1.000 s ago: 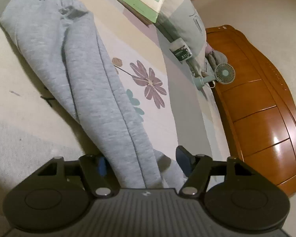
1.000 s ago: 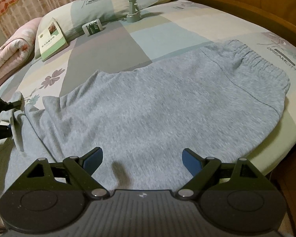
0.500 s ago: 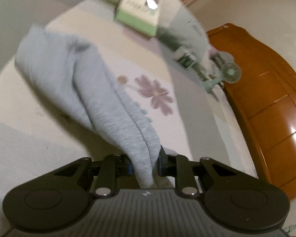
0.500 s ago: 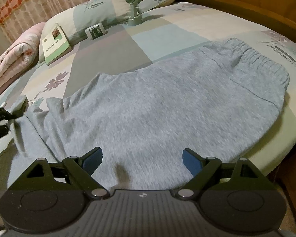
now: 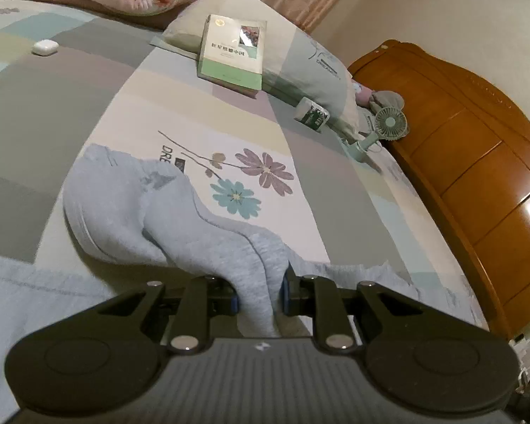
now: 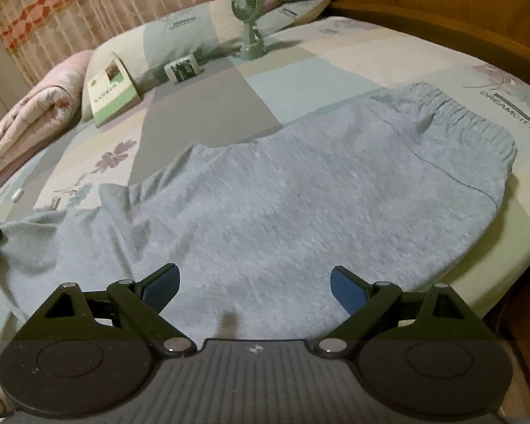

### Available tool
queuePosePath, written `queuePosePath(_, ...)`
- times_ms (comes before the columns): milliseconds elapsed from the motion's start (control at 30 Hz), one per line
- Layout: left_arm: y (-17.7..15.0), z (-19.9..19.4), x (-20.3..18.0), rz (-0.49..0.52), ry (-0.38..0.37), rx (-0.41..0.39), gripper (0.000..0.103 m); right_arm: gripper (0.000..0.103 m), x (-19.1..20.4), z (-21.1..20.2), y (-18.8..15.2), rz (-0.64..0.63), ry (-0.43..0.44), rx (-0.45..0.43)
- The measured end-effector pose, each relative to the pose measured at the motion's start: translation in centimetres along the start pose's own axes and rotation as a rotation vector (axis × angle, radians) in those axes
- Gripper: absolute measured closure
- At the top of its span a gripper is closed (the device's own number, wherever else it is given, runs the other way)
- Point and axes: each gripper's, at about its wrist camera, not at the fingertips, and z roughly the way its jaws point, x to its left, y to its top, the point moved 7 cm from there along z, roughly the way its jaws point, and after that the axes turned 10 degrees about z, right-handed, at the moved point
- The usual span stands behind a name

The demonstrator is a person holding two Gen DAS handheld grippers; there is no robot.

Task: Fold clothes
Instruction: 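Close the left gripper on the leg cuff and lift it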

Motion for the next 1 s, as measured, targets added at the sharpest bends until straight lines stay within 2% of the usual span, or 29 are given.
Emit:
queuePosePath(233, -0.3, -2.8, -0.4, 0.010, 0.004, -0.024, 0.089, 0.010, 2.8, -1.8, -0.8, -0.164, 0.052, -0.035)
queuePosePath(333, -0.8, -3.4, -0.4, 0.026, -0.002, -0.028, 0.089, 0.016, 4.5, -2.3, -1.4, -0.271, 0.088, -0.042)
queuePosePath(567, -3.5, -3.5, 1.2, -0.003, 0.012, 0.019, 0.091, 0.022, 6.7, -1.6, -3.1, -0.436, 0.076, 0.007)
queuePosePath(800, -5.3, -4.4, 2.2, -0.007, 0.028, 0.028, 0.094, 0.022, 6.0, -1.6, -3.1, -0.380, 0.070, 0.008)
queuePosePath(1000, -6.6, -4.1, 2.6, 0.025, 0.058, 0.067, 0.094, 0.022, 5.6, -1.9, -2.8, -0.366, 0.056, -0.007)
